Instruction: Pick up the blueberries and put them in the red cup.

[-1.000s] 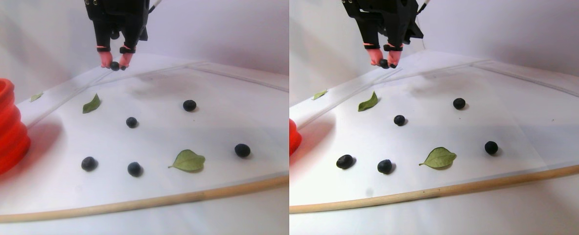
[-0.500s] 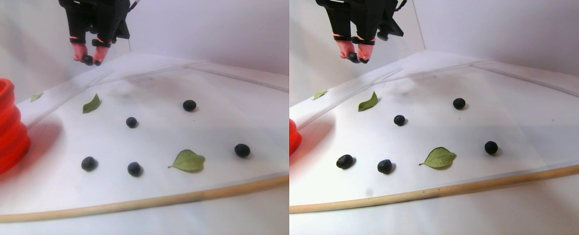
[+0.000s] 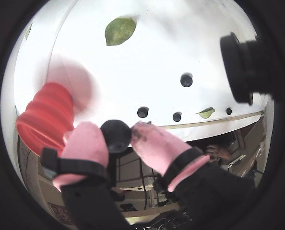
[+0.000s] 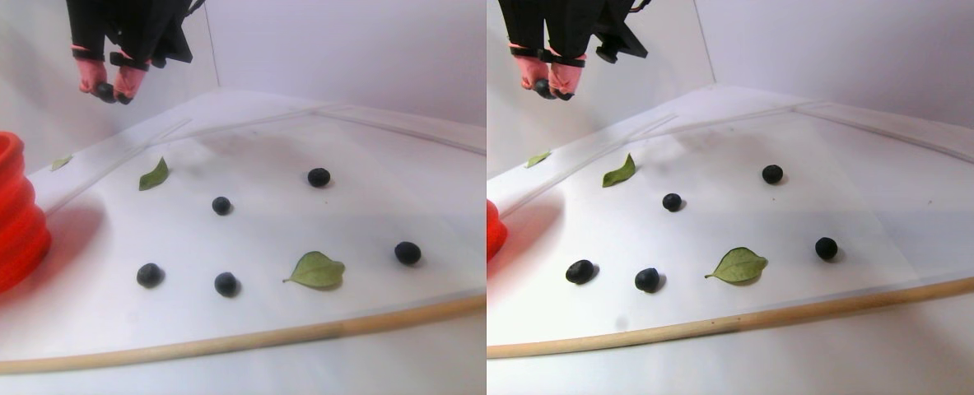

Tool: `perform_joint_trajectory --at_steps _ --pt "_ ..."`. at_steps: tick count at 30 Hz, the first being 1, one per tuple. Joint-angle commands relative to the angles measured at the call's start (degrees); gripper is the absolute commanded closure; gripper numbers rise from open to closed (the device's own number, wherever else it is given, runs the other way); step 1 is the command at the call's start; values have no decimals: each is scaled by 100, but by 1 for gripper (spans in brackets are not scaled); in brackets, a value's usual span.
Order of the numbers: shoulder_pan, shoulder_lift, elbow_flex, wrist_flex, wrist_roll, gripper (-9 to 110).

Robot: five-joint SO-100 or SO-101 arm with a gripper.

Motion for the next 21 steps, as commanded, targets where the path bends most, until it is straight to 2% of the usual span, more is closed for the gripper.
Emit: perform_joint_trajectory --at_steps 1,21 --pt "-316 492 -53 62 132 90" --pt "-1301 -26 97 -211 835 90"
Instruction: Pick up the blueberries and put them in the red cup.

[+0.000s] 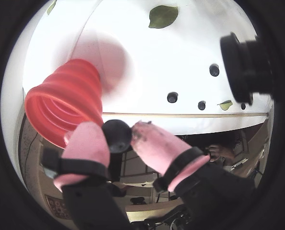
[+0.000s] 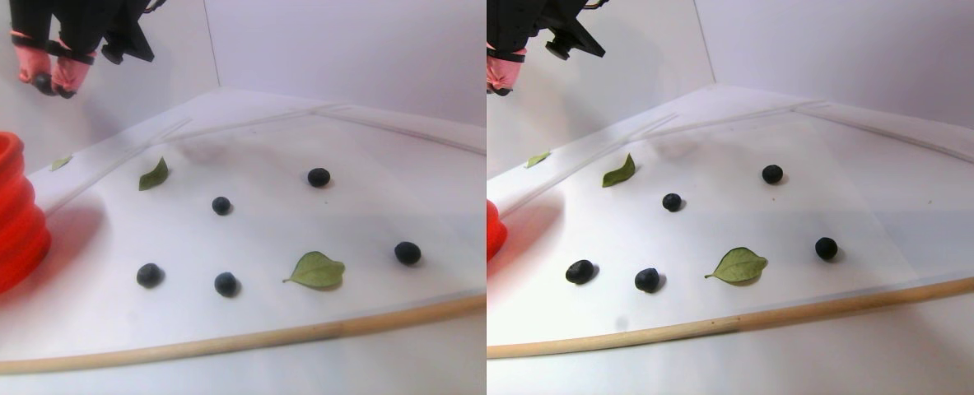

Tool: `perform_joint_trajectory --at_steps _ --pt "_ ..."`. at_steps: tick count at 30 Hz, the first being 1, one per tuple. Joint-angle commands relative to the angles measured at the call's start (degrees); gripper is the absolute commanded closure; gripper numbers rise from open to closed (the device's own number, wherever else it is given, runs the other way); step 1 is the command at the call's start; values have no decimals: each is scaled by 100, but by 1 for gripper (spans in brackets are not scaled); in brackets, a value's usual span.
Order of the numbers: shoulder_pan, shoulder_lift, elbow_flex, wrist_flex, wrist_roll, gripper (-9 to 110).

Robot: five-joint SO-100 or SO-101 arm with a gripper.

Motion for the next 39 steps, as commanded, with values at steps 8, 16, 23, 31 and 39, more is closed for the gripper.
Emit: perform_joint_trajectory --at_steps 8,16,23,31,39 --pt "-615 -378 -70 -281 299 90" --pt "-923 -686 -105 -510 492 90" --pt "-1143 -923 -132 -668 659 90" --pt "-1389 -1046 -114 -773 791 90" --pt "-1521 -1160 -44 -888 861 89"
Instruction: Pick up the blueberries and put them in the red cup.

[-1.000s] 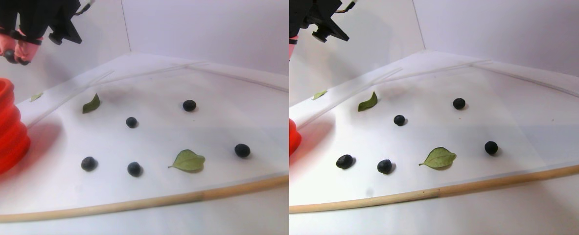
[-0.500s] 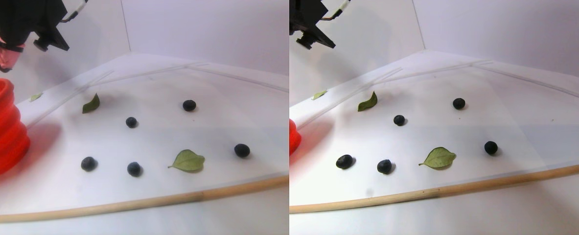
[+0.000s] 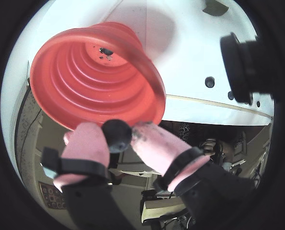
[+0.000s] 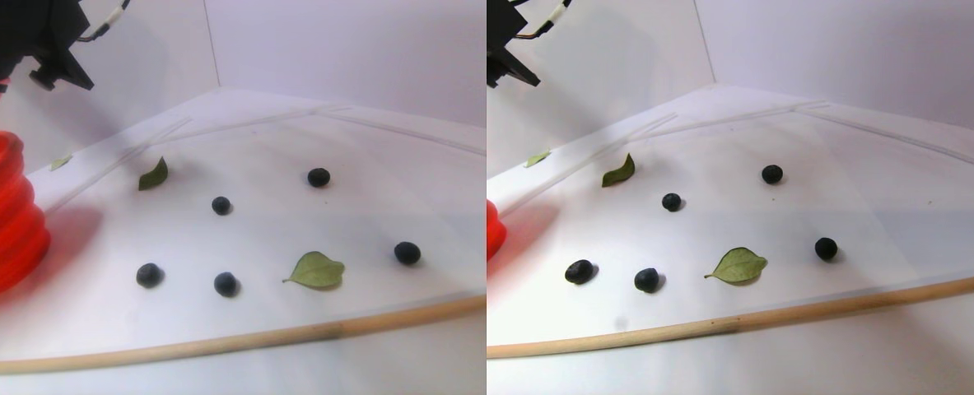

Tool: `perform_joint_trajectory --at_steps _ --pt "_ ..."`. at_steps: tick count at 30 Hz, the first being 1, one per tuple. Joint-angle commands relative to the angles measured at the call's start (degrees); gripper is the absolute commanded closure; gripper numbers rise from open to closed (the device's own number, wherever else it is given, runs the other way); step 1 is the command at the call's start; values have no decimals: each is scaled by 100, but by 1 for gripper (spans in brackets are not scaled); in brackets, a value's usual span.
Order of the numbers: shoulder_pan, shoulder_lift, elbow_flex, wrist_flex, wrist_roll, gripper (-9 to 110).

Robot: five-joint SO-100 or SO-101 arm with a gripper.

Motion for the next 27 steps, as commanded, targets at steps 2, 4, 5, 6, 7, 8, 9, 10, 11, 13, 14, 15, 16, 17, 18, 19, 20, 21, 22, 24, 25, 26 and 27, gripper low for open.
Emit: perform_joint_trajectory --at_steps 2,4,5,6,7,8,9,10,11,13,14,15,16,17,18,19,20,21,22,24,25,26,27 --pt "-378 26 -18 -70 79 89" --pt "-413 26 9 -79 88 89" --pt "-439 26 35 -88 97 89" --pt "-448 26 53 -97 97 88" --pt "-466 35 70 -105 105 88" --pt "-483 53 88 -105 105 87" --pt "-483 62 114 -105 105 87" --pt "-483 79 132 -105 105 86" --pt "-483 97 149 -105 105 86" --pt "-492 114 193 -105 79 86" --pt "-492 141 211 -105 79 86" --pt "-466 158 211 -105 70 86" --pt "-457 176 220 -105 62 86" --pt "-439 176 220 -97 44 86" --pt "-413 185 220 -97 35 86" --pt "-378 202 220 -79 18 86" --pt "-343 237 220 -53 -9 86" --pt "-308 281 220 -18 -35 86" --pt "-264 325 211 26 -53 86" --pt "-167 413 176 123 -114 86" --pt "-114 457 158 158 -132 86" --pt "-70 501 141 211 -158 86" --pt "-26 545 132 264 -185 86"
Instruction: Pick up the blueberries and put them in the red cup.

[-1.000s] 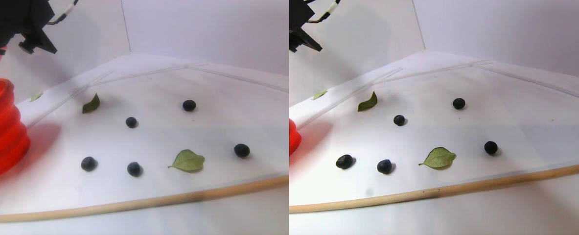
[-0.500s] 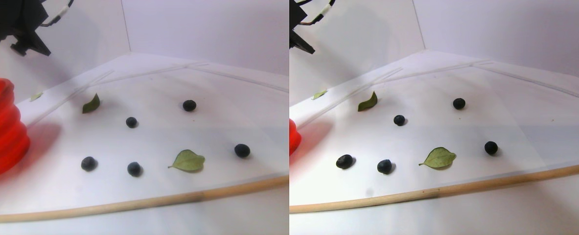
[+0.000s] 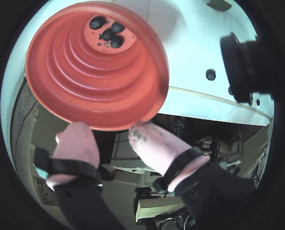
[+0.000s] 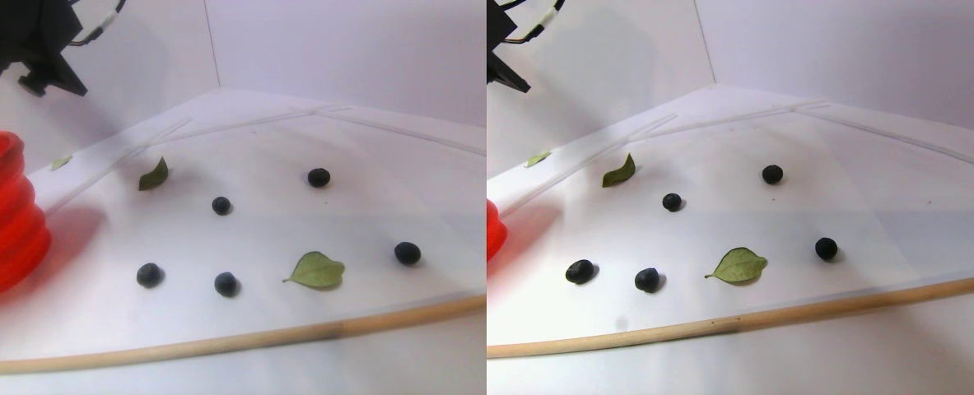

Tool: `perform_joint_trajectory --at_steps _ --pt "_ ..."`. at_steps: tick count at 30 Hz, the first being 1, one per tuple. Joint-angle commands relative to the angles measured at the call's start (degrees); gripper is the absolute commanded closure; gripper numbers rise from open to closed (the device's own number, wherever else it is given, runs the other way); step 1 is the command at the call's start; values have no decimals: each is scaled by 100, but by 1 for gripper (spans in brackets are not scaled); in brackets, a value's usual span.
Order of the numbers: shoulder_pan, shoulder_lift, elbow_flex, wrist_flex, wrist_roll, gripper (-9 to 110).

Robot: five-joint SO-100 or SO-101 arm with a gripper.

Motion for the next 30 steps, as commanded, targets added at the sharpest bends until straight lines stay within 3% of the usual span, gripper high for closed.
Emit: perform_joint_trajectory --at_steps 1,30 --pt "70 519 -114 167 -105 86" --pt "1758 1503 -334 1169 -1582 87"
